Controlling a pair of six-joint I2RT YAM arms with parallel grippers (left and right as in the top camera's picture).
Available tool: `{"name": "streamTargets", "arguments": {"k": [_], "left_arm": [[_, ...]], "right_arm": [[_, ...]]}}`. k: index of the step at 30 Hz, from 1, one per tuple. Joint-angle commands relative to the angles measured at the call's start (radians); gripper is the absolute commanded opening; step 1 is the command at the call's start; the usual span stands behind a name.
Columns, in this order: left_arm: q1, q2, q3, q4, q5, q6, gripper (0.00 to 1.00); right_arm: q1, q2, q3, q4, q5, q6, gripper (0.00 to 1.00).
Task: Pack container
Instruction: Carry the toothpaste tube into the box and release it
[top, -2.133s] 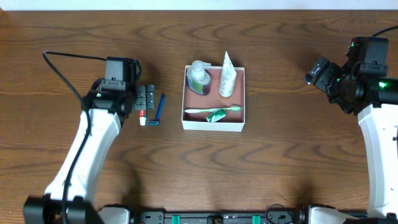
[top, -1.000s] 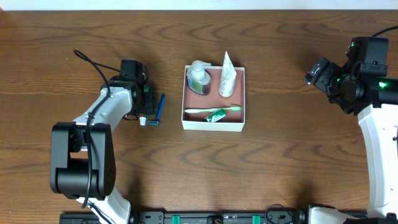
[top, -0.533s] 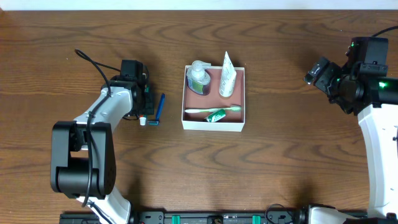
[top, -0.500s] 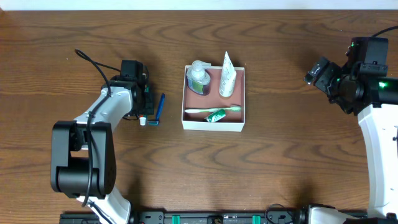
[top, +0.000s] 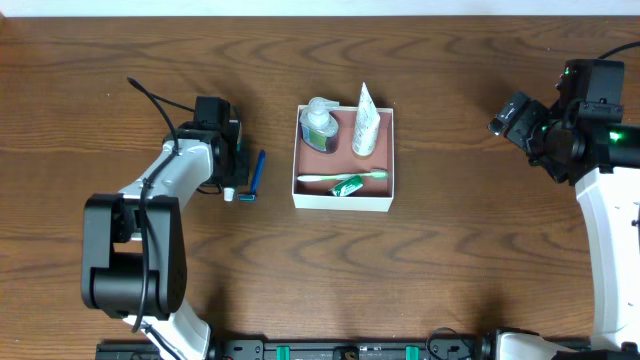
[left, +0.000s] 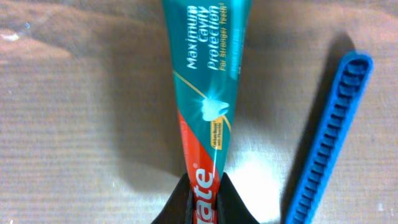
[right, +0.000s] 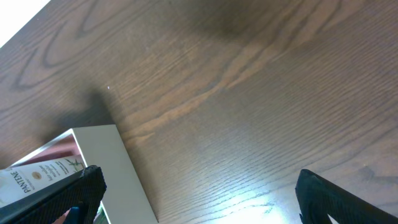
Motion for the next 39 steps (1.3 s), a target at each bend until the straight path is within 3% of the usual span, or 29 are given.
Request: {"name": "streamTargets", "arguments": {"k": [1, 8, 15, 17, 24, 31, 36, 39], "left_arm": [[0.001, -0.08, 0.02, -0.017, 0.006, 0.059, 0.06], [-0.01, -0.311, 0.02, -0.058, 0.012, 0.059, 0.06], [-0.148, -0.541, 0.02, -0.085, 0.143, 0.098, 0.06], [-0.214, -0.573, 0.02, -0.086, 0.146, 0.163, 0.06], [-0.433, -0.556, 0.018, -0.105, 0.145, 0.623, 0.06], [-0.525, -0.428, 0.018, -0.058, 0.145, 0.985, 0.06], [-0.529, -0.323, 0.018, 0.076, 0.144, 1.009, 0.13], [-0.529, -0.275, 0.018, 0.151, 0.134, 1.009, 0.28]], "right_arm": [[-0.006, 0.003, 0.011, -0.002, -0.003, 0.011, 0.99], [-0.007, 0.003, 0.011, -0.002, -0.003, 0.011, 0.99], [-0.006, 0.003, 0.011, -0.002, -0.003, 0.012, 0.99], [-0.006, 0.003, 0.011, -0.002, -0.003, 0.011, 0.99], [-0.006, 0.003, 0.011, -0.002, -0.003, 0.011, 0.99], [-0.006, 0.003, 0.011, -0.001, -0.003, 0.011, 0.99], [-0.006, 0.003, 0.011, -0.002, -0.003, 0.011, 0.99], [-0.006, 0.003, 0.011, -0.002, -0.003, 0.011, 0.99]]}}
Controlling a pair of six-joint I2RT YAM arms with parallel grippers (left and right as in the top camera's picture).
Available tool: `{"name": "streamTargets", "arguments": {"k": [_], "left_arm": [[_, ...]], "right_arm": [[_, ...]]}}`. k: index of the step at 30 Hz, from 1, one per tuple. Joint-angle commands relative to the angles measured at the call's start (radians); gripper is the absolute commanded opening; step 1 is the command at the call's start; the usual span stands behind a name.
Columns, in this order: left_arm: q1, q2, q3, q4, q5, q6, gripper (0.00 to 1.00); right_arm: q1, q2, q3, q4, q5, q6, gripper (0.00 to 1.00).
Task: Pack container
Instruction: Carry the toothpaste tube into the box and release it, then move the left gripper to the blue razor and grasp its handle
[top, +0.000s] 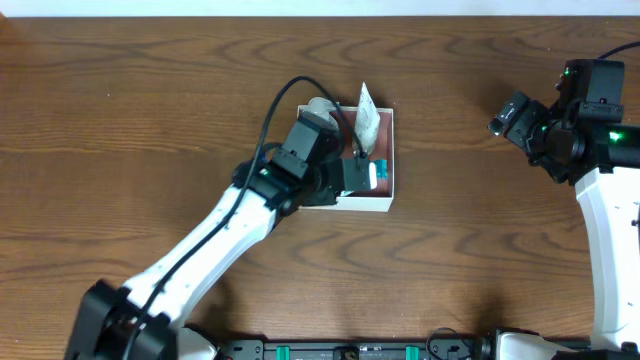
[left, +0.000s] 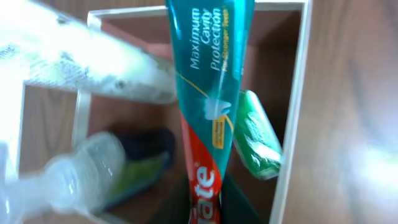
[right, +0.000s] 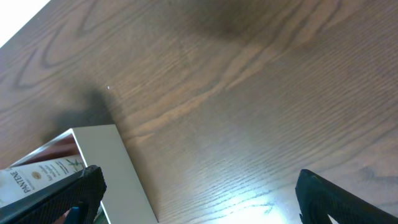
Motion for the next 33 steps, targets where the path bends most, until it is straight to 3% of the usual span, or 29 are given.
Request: {"name": "streamTargets", "arguments": {"k": [1, 3, 4, 5, 8, 11, 17, 21, 25, 29, 33], "left_arm": [[-0.002, 0.043, 0.018, 0.054, -0.002, 0.051, 0.32], [-0.002, 0.053, 0.018, 0.085, -0.019, 0.051, 0.42], [-0.002, 0.053, 0.018, 0.092, -0.024, 0.05, 0.52], [-0.002, 0.048, 0.018, 0.095, -0.03, 0.05, 0.98], [-0.002, 0.016, 0.018, 0.094, -0.08, -0.005, 0.98], [-0.002, -0.049, 0.018, 0.076, -0.153, -0.167, 0.98], [0.001, -0.213, 0.018, -0.146, -0.178, -0.323, 0.98], [0.078, -0.272, 0.018, -0.253, -0.261, -0.667, 0.98], [0.215, -0.254, 0.002, -0.306, -0.26, -0.874, 0.98], [0.302, -0.184, -0.038, -0.249, -0.142, -0.893, 0.98], [0.349, -0.063, -0.042, -0.194, -0.156, -0.893, 0.98]], "right_arm": [[-0.006, 0.003, 0.011, -0.001, -0.003, 0.011, 0.99], [-0.006, 0.003, 0.011, -0.002, -0.003, 0.011, 0.99], [-0.006, 0.003, 0.011, -0.002, -0.003, 0.011, 0.99], [-0.006, 0.003, 0.011, -0.002, -0.003, 0.012, 0.99], [-0.006, 0.003, 0.011, -0.001, -0.003, 0.011, 0.99], [-0.006, 0.003, 0.011, -0.001, -0.003, 0.011, 0.99], [-0.006, 0.003, 0.011, -0.002, -0.003, 0.011, 0.99], [-0.006, 0.003, 0.011, -0.002, -0.003, 0.011, 0.99], [-0.006, 0.003, 0.011, -0.001, -0.003, 0.011, 0.99], [-0.006, 0.003, 0.011, -0.001, -0.003, 0.011, 0.99], [-0.006, 0.003, 0.011, -0.002, -0.003, 0.011, 0.99]]}}
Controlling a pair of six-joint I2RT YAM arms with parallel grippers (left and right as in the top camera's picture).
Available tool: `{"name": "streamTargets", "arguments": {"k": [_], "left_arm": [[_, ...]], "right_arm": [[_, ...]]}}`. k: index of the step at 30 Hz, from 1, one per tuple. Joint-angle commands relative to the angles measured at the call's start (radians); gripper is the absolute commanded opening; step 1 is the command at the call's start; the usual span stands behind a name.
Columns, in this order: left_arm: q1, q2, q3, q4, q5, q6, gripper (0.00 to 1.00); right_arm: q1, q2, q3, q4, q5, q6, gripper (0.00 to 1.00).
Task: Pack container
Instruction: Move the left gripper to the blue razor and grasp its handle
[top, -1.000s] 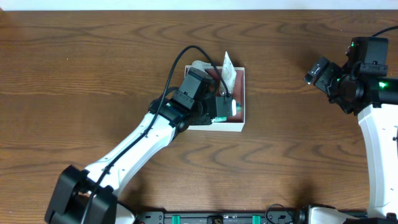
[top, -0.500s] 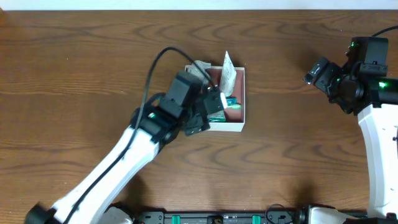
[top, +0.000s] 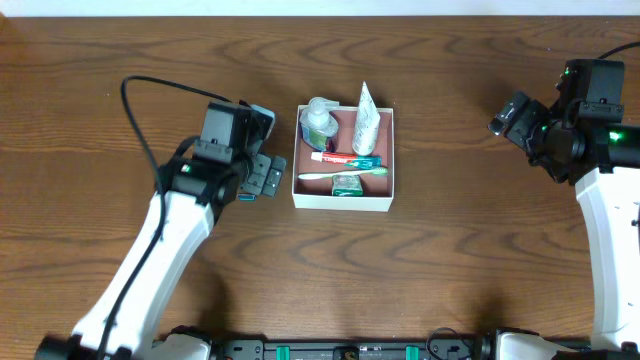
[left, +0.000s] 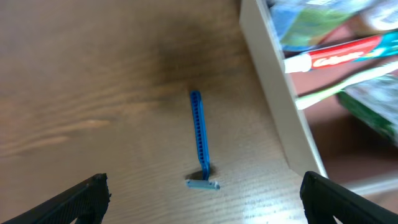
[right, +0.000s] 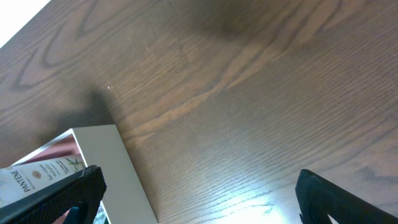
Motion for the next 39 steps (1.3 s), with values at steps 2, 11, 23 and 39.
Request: {"name": "streamTargets", "arguments": {"k": [2, 11, 23, 39], "left_arm": [[0.047, 0.139, -0.021, 0.04, 0.024, -0.082, 0.98], [0.105, 0.381, -0.021, 0.112, 0.025, -0.166, 0.9], [0.102, 0.412, -0.021, 0.132, 0.058, -0.166, 0.55], [0.101, 0.476, -0.021, 0.151, 0.119, -0.166, 0.55]], "right_arm": [[-0.006, 0.003, 0.011, -0.002, -0.003, 0.011, 0.99], [-0.006, 0.003, 0.011, -0.002, -0.003, 0.011, 0.99], [-0.006, 0.003, 0.011, -0.002, -0.003, 0.011, 0.99], [-0.006, 0.003, 0.011, -0.002, -0.003, 0.011, 0.99]]}}
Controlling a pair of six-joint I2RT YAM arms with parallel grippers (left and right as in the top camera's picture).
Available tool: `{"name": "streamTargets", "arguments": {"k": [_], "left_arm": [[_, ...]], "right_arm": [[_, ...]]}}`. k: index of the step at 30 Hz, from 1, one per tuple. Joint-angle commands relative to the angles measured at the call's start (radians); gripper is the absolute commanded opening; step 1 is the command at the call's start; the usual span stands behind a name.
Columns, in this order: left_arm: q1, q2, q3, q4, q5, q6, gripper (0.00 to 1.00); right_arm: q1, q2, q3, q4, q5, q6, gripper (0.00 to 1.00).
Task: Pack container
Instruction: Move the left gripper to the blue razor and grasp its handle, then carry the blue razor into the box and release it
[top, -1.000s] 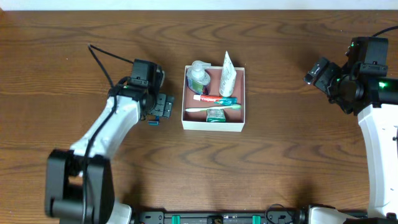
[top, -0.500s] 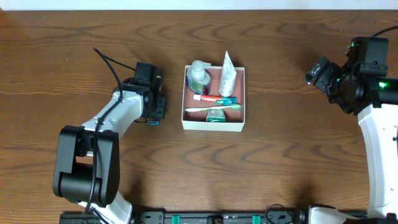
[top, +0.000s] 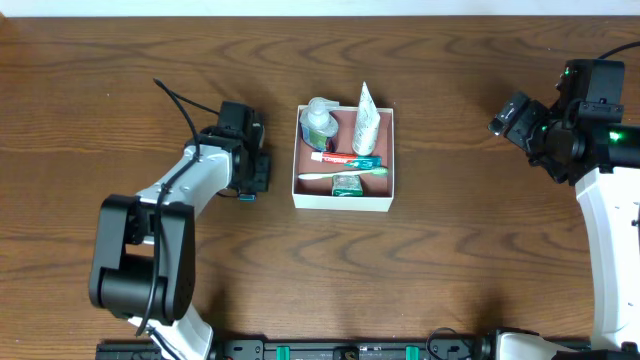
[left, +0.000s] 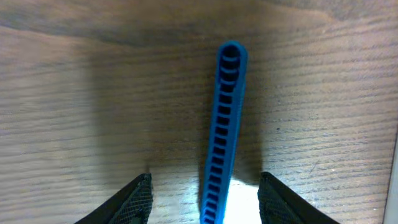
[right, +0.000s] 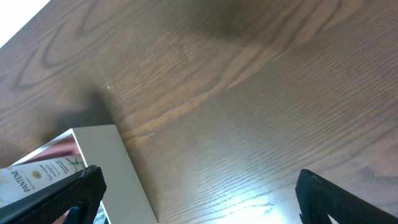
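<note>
A blue razor (left: 224, 137) lies on the wooden table left of the white box (top: 340, 205). My left gripper (left: 204, 182) is open and low over it, one finger on each side of the ribbed handle, neither touching it. From overhead the left gripper (top: 250, 170) hides most of the razor; only its head (top: 245, 196) shows. The box holds a clear bottle (top: 317, 125), a white tube (top: 364, 120), a red-and-teal toothpaste (top: 345, 157), a toothbrush (top: 340, 175) and a green packet (top: 347, 185). My right gripper (top: 515, 115) hangs open at the far right.
The right wrist view shows bare table and a corner of the white box (right: 118, 162) between the open right gripper (right: 199, 193). The box's left wall stands a short way right of the razor.
My left gripper, open then too, was higher above the table with the whole razor small in its view. Now it is down around the razor's handle. The right arm has not moved.
My left gripper was shut on the toothpaste tube on the table beside the razor. Then it held the tube over the box. Then the tube lay in the box and the gripper was open above the razor, where it now straddles the handle.
</note>
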Motion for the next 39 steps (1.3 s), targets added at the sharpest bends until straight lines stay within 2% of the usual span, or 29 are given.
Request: {"name": "streamTargets", "arguments": {"k": [1, 4, 8, 19, 24, 29, 32, 35, 39], "left_arm": [[-0.001, 0.031, -0.009, 0.0, 0.029, 0.0, 0.54], [-0.001, 0.032, -0.009, 0.006, 0.027, 0.002, 0.4], [0.0, 0.032, -0.009, 0.006, 0.021, 0.004, 0.07], [0.0, -0.08, 0.041, -0.107, 0.021, 0.004, 0.06], [-0.001, -0.244, 0.073, -0.166, 0.026, 0.003, 0.06], [-0.027, -0.429, 0.073, -0.163, 0.114, 0.005, 0.06], [-0.081, -0.5, 0.073, -0.153, 0.143, 0.087, 0.06], [-0.164, -0.526, 0.073, -0.158, 0.145, 0.225, 0.06], [-0.288, -0.509, 0.068, -0.183, 0.171, 0.544, 0.06]], "right_arm": [[-0.006, 0.003, 0.011, -0.001, -0.003, 0.012, 0.99], [-0.007, 0.003, 0.011, -0.002, -0.003, 0.011, 0.99], [-0.006, 0.003, 0.011, -0.001, -0.003, 0.011, 0.99], [-0.006, 0.003, 0.011, -0.001, -0.003, 0.011, 0.99], [-0.006, 0.003, 0.011, -0.002, -0.003, 0.011, 0.99], [-0.006, 0.003, 0.011, -0.001, -0.003, 0.011, 0.99], [-0.006, 0.003, 0.011, -0.002, -0.003, 0.011, 0.99], [-0.006, 0.003, 0.011, -0.001, -0.003, 0.011, 0.99], [-0.006, 0.003, 0.011, -0.002, -0.003, 0.012, 0.99]]}}
